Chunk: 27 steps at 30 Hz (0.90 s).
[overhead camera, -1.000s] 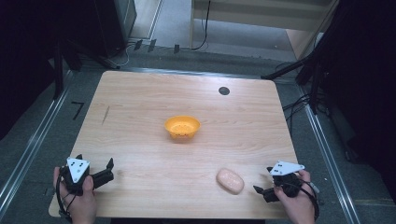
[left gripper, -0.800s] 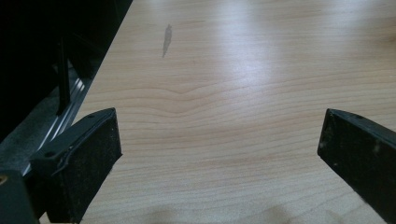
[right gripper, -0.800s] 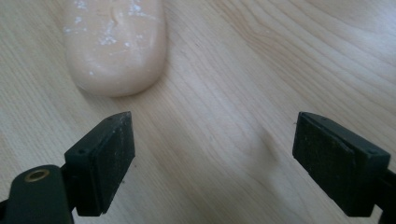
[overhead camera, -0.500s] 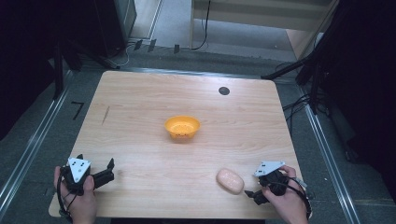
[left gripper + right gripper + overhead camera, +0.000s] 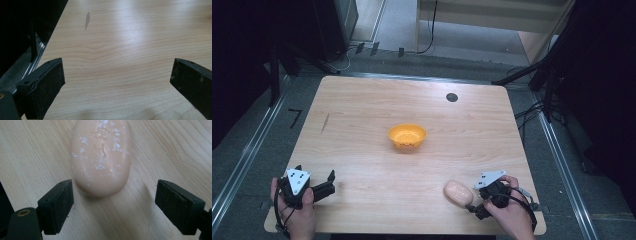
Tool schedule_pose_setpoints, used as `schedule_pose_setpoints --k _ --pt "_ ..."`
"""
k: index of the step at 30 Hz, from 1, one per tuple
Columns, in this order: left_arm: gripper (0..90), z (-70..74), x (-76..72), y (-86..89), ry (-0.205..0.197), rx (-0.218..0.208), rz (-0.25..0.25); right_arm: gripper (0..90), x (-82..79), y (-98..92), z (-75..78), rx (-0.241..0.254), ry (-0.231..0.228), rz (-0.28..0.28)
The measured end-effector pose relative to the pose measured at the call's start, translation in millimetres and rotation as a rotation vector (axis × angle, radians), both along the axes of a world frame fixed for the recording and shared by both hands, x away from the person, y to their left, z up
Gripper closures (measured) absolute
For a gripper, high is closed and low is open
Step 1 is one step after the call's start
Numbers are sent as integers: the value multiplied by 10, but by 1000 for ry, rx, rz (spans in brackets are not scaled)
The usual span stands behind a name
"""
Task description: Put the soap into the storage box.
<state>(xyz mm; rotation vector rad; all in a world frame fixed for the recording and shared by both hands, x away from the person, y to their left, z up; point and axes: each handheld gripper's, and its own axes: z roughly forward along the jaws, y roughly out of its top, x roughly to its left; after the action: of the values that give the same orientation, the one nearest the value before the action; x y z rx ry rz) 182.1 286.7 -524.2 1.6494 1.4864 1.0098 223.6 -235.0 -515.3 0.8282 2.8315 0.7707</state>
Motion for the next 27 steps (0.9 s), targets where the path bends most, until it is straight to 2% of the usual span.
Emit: schedule_pose_setpoints --k 6,19,27 --pt "0 0 1 -10 5 11 -7 165 21 103 0 7 40 -21" --pt "0 -2 4 -20 6 15 -8 200 54 288 -26 -24 40 -30" --pt "0 -4 6 -26 7 22 -13 229 73 378 -44 -28 43 -61"
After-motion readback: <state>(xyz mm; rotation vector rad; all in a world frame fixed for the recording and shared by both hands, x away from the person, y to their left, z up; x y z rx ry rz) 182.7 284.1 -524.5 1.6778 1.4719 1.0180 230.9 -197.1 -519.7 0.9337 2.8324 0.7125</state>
